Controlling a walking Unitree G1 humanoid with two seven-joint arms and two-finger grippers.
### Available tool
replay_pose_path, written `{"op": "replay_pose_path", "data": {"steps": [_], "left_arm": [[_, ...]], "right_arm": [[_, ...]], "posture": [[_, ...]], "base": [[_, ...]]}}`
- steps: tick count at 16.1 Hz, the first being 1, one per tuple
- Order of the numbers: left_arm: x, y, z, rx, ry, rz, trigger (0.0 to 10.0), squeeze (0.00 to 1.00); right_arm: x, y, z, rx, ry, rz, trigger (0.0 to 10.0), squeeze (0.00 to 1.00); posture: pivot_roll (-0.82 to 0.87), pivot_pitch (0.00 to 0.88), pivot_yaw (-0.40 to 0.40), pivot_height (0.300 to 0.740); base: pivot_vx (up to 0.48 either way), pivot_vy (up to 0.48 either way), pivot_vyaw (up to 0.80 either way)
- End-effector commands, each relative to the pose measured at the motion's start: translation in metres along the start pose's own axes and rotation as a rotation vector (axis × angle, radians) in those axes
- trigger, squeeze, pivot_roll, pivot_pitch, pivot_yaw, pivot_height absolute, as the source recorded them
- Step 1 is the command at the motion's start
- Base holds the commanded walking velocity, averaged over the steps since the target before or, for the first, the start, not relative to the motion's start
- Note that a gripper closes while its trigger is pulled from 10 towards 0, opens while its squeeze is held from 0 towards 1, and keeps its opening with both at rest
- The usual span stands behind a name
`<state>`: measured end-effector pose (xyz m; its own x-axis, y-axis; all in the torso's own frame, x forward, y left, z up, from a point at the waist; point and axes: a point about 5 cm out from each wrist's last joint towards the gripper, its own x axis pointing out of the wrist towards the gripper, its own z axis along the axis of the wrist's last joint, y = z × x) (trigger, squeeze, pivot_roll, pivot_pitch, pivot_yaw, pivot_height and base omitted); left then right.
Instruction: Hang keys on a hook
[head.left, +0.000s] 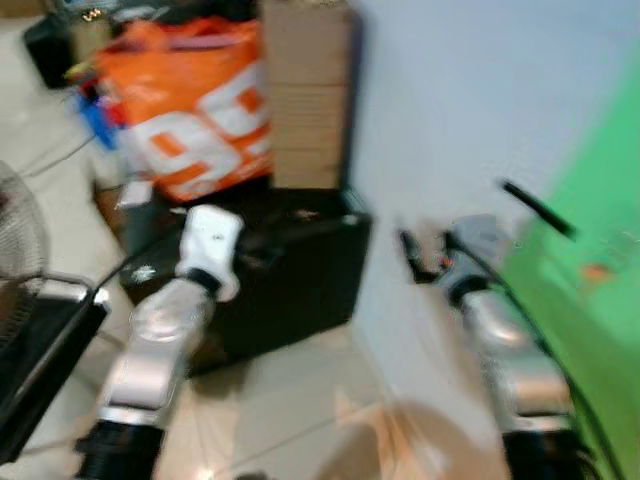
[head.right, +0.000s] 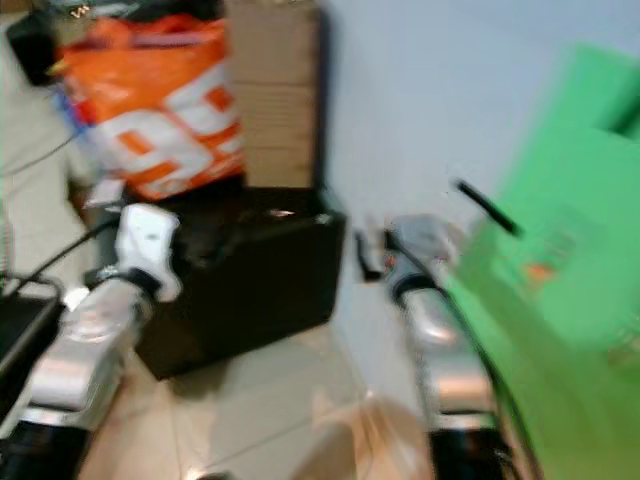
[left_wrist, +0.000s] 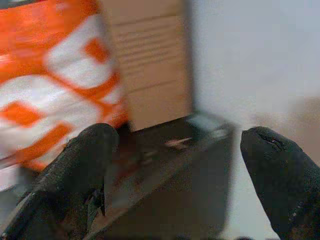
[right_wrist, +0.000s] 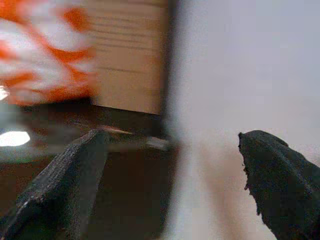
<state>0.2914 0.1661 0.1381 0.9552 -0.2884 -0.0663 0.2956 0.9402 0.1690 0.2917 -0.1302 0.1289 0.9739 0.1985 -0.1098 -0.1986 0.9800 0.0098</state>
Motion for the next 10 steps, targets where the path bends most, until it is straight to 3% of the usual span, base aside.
{"op": "replay_pose_path", "data": {"steps": [1, 10], "left_arm": [[0.0038, -0.0069, 0.0055, 0.002, -0.02, -0.024, 10.0, 0.21], [0.0048, -0.007, 0.0054, -0.003, -0.018, -0.023, 10.0, 0.21]], "right_arm": [[-0.0033, -0.0132, -0.0035, -0.011, 0.02, -0.044, 10.0, 1.0], [-0.0028, -0.013, -0.0037, -0.015, 0.025, -0.04, 10.0, 1.0]], "posture": [[-0.04, 0.0, 0.004, 0.74], [-0.04, 0.0, 0.004, 0.74]], "base": [[0.307, 0.0, 0.0], [0.314, 0.0, 0.0]]}}
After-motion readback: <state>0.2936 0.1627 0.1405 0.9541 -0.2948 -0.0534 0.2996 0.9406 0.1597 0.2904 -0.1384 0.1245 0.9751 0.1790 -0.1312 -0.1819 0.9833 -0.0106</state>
